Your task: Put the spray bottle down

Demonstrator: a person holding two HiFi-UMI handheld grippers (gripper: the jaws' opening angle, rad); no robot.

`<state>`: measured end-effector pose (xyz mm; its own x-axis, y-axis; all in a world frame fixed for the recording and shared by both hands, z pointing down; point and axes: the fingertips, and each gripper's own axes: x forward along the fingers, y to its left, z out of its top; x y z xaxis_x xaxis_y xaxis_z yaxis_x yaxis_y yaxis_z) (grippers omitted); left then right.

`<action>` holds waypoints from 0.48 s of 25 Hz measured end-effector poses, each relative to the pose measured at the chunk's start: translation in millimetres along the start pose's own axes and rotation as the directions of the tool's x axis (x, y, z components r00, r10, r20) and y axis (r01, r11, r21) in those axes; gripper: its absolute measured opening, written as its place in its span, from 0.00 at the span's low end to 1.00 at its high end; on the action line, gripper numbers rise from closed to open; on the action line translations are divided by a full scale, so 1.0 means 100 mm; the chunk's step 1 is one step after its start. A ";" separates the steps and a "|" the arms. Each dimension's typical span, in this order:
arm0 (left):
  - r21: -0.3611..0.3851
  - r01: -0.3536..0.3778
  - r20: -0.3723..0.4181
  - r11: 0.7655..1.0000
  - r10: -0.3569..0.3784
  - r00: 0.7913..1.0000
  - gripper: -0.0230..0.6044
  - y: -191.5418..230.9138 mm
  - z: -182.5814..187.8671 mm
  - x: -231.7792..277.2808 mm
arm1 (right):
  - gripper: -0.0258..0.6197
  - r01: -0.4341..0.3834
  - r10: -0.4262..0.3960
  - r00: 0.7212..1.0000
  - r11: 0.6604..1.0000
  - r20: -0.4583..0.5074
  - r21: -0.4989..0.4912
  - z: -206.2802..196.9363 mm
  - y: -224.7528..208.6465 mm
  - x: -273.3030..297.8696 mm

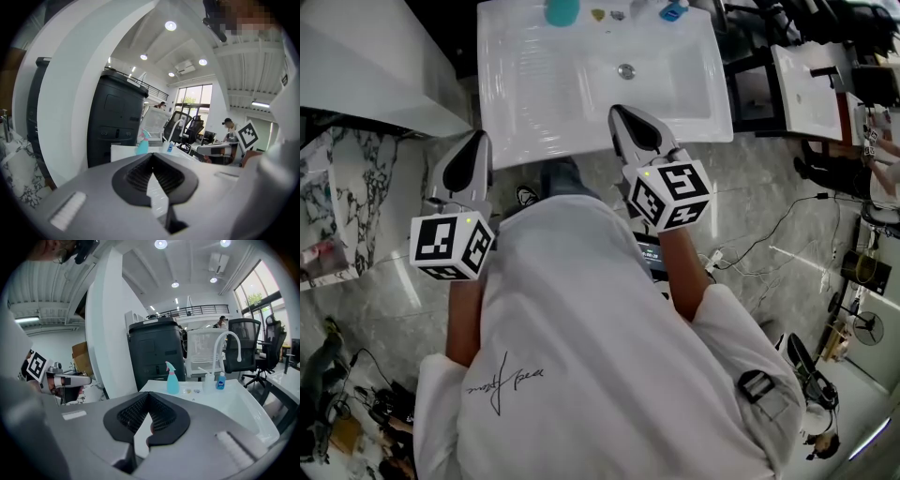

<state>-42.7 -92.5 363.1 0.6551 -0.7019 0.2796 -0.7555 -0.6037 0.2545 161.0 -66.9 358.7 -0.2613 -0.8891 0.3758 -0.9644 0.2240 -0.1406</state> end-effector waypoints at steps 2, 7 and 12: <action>-0.003 -0.001 0.001 1.000 0.001 1.000 0.10 0.02 -0.01 -0.02 | 0.03 -0.005 0.005 1.000 1.000 0.000 -0.014 0.00 0.05 0.00; -0.012 -0.003 -0.007 1.000 0.003 1.000 0.10 0.05 -0.04 -0.04 | 0.03 -0.017 0.016 1.000 0.999 -0.017 -0.031 -0.03 0.11 0.02; -0.018 -0.009 -0.007 1.000 0.009 1.000 0.10 0.07 -0.02 -0.08 | 0.03 -0.023 0.022 0.999 0.999 -0.026 -0.041 -0.01 0.16 0.03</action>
<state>-53.4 -90.2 365.0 0.6483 -0.7048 0.2880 -0.7611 -0.5905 0.2682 145.2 -65.4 358.9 -0.2836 -0.8731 0.3966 -0.9589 0.2610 -0.1113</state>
